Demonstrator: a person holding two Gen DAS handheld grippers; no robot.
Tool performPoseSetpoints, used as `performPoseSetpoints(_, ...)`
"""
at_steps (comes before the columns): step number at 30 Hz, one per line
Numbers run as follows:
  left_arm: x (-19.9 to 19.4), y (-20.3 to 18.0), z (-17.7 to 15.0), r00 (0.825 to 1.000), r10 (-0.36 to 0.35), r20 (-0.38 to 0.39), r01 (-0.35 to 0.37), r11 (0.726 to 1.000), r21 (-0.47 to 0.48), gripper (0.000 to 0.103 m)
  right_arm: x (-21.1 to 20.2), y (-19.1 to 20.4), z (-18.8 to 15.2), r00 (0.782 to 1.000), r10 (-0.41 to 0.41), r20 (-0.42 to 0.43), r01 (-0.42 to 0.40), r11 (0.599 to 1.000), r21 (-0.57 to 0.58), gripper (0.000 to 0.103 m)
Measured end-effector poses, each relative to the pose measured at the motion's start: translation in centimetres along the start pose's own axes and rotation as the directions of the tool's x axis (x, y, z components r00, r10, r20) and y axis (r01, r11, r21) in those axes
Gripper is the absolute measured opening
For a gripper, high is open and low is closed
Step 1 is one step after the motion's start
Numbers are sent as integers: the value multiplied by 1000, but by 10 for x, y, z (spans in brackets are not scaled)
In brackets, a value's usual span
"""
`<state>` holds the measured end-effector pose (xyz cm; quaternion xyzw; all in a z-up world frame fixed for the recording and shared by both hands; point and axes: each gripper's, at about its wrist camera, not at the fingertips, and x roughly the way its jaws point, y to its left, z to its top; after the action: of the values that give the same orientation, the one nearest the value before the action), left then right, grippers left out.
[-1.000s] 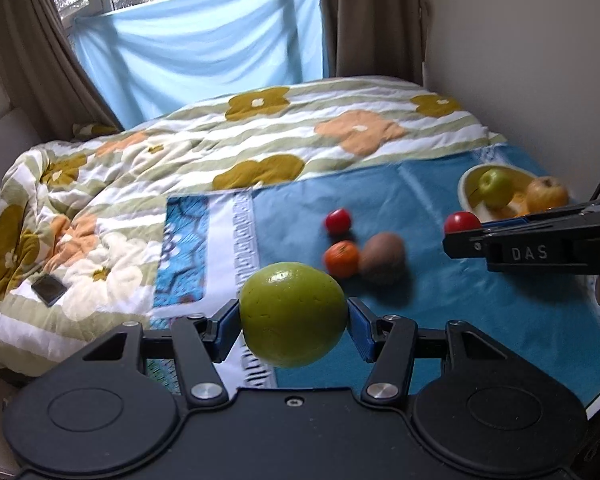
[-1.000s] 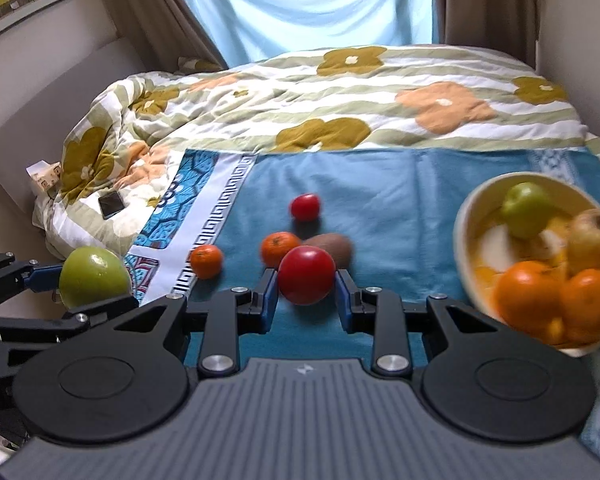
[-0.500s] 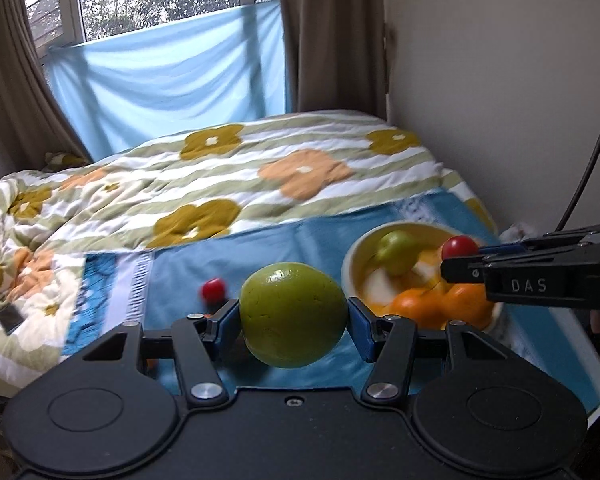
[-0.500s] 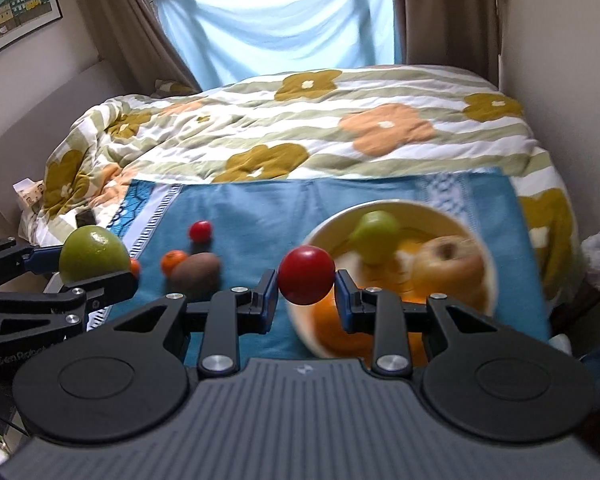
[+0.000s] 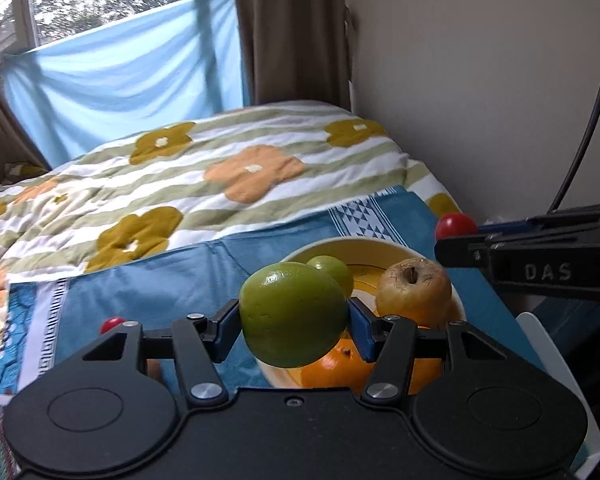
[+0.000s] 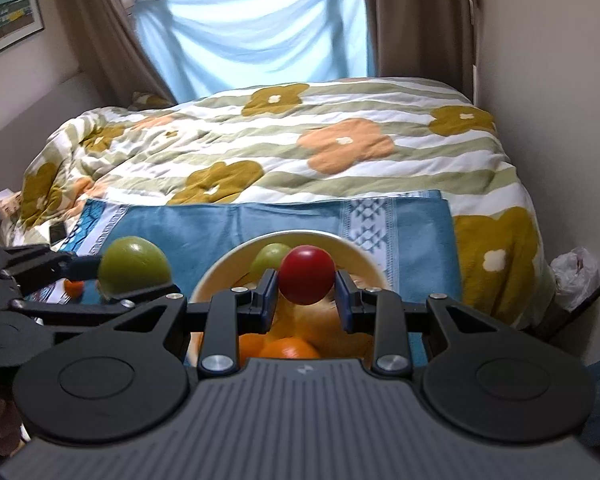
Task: Organize fruits
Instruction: 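Carry the green apple and red tomato with both tools over the cream bowl, then open the left tool to drop the apple while the right tool releases the tomato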
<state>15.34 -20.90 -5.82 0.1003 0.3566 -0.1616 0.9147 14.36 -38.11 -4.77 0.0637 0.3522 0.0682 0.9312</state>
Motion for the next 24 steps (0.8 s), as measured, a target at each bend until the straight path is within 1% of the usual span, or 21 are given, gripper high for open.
performPoseSetpoints(4, 28, -2, 2, 999, -16, -45, 17, 1000, 15, 61, 13, -9, 2, 1000, -23, -12, 23, 999, 32, 45)
performPoseSetpoints(8, 54, 1, 5, 996, -15, -89, 17, 1000, 24, 61, 28, -15, 3, 999, -39, -30, 41, 997, 59, 45)
performPoseSetpoints(10, 64, 2, 5, 994, -22, -107, 25, 999, 26, 61, 34, -18, 3, 998, -45, -37, 48, 996, 77, 45)
performPoseSetpoints(13, 73, 3, 6, 990, -16, -140, 21, 999, 36, 62, 42, -19, 4, 998, -51, -44, 54, 994, 92, 45)
performPoseSetpoints(14, 73, 3, 7, 990, -12, -139, 18, 999, 43, 67, 44, -18, 4, 998, -52, -45, 56, 994, 92, 45)
performPoseSetpoints(15, 72, 3, 8, 992, -9, -129, 16, 998, 53, 80, 46, -18, 5, 997, -54, -47, 58, 994, 92, 45)
performPoseSetpoints(16, 68, 3, 8, 994, -6, -109, 13, 998, 62, 87, 49, -18, 7, 997, -55, -49, 59, 994, 93, 45)
performPoseSetpoints(17, 65, 4, 9, 996, -5, -92, 11, 998, 66, 96, 50, -18, 8, 997, -54, -50, 59, 994, 95, 45)
performPoseSetpoints(18, 62, 5, 10, 996, -8, -83, 13, 998, 68, 97, 52, -19, 9, 997, -53, -50, 58, 994, 97, 45)
performPoseSetpoints(24, 57, 12, 13, 996, -7, -93, 13, 998, 62, 97, 64, -18, 16, 997, -44, -60, 50, 994, 93, 45)
